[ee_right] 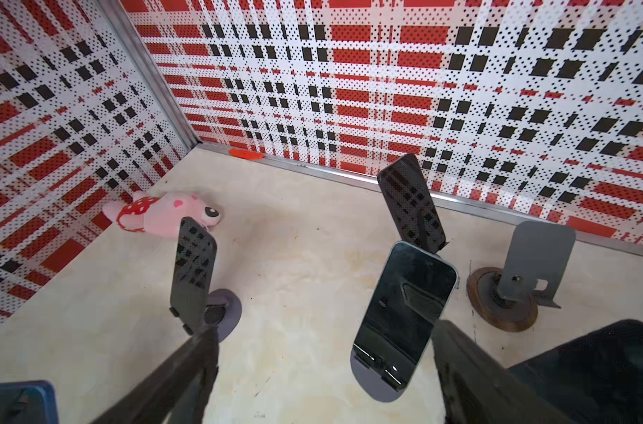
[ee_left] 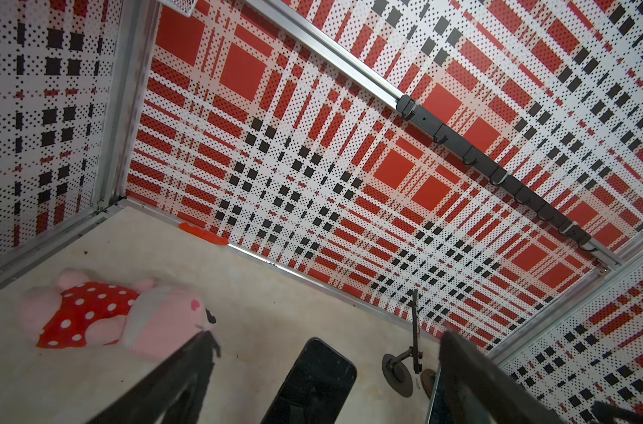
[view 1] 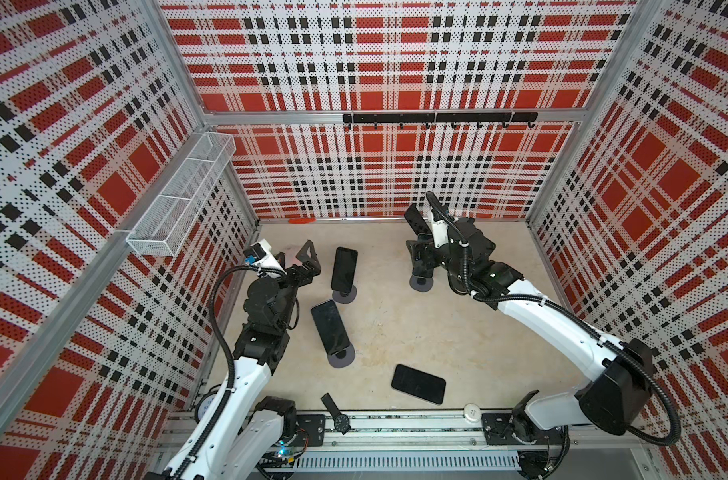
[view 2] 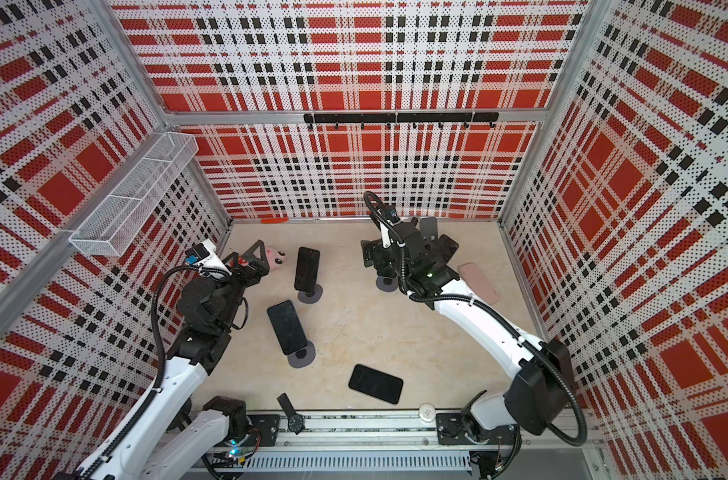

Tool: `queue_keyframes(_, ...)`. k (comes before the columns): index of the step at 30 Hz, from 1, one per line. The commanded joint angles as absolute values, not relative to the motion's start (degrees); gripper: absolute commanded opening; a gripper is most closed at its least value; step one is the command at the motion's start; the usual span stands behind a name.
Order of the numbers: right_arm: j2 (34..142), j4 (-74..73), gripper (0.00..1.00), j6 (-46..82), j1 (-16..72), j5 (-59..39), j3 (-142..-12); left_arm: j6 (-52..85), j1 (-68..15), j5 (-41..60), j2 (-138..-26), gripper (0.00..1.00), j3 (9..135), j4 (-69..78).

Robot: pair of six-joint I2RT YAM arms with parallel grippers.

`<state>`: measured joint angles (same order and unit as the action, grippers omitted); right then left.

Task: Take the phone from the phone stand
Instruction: 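Open the right gripper and draw it back toward the stands, then lower the right gripper onto a black phone on its stand and close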

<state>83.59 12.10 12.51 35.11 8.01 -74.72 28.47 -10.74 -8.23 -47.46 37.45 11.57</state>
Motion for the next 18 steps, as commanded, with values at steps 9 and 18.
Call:
queue_keyframes(9,95.52,10.81,1.00,4.04,23.40,-18.19,-85.64,24.12,-18.60,-7.09,-55.45,0.98,46.53,2.42)
queue_keyframes(18,105.90,10.44,0.98,-3.98,15.72,-34.85,-94.13,22.04,-21.95,-9.79,-59.67,0.98,50.27,-0.28)
